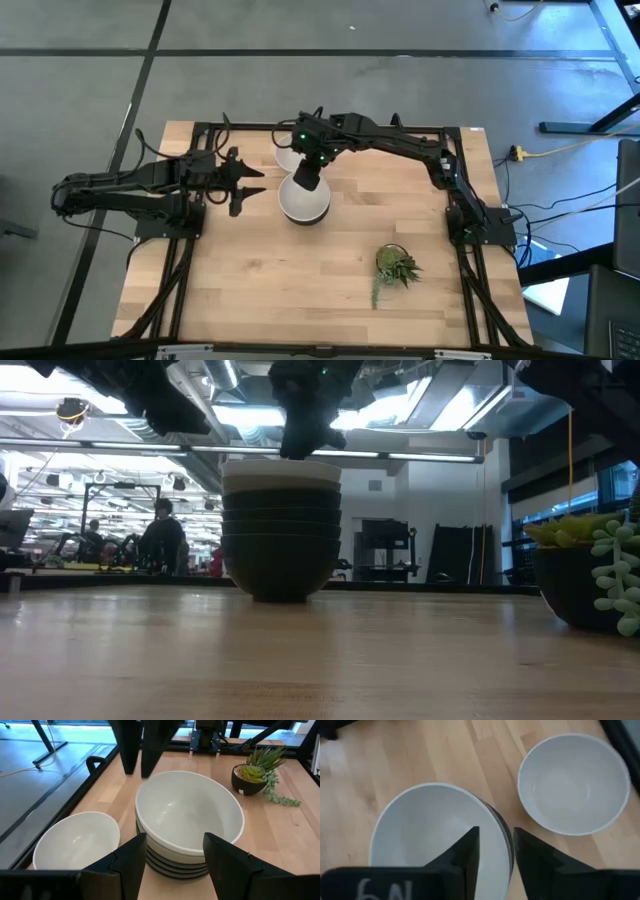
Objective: Nest bowls inside each other
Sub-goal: Stack the top white bowl on top of the other bottom white bowl
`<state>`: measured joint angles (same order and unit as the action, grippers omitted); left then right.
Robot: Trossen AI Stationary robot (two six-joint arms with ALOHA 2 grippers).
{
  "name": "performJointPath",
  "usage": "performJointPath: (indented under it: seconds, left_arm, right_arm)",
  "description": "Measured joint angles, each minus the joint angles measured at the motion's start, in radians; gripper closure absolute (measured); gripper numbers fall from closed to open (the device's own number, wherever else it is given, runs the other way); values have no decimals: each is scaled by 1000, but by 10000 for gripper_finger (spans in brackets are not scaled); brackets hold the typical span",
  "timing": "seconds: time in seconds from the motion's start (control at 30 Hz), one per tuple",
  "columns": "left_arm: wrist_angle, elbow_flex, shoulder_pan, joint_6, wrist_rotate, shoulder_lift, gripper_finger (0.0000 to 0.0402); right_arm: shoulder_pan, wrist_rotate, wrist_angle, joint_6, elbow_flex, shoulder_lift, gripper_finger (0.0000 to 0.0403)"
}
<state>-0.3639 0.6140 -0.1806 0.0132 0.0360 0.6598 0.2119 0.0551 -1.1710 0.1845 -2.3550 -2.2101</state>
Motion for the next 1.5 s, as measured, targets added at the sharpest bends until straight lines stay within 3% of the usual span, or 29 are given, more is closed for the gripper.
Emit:
performJointPath:
  seconds: [0.17, 0.3, 0.47, 0.77, 0.9, 1.1, 1.5]
  left_arm:
    - [-19, 0, 0, 17, 0, 0, 211]
    - [-87, 0, -3, -3, 30, 0, 211]
    - [-162, 0, -3, -20, 110, 2, 211]
    - [-152, 0, -3, -43, 112, 1, 211]
    - [-152, 0, -3, -60, 113, 1, 211]
    - [-152, 0, -3, -65, 131, 1, 211]
    - [-142, 0, -3, -86, 140, 1, 211]
  right_arm:
    - [0, -15, -9, -4, -1, 31, 243]
    - [3, -122, -49, -2, -1, 66, 224]
    - [4, -268, -71, -18, 0, 136, 219]
    - [-26, -448, -90, -61, 88, 295, 219]
    - [-27, -468, -35, -44, 264, 402, 219]
    - [-28, -449, 264, -21, 674, 639, 219]
    - [-42, -268, 717, 50, 1320, 1087, 219]
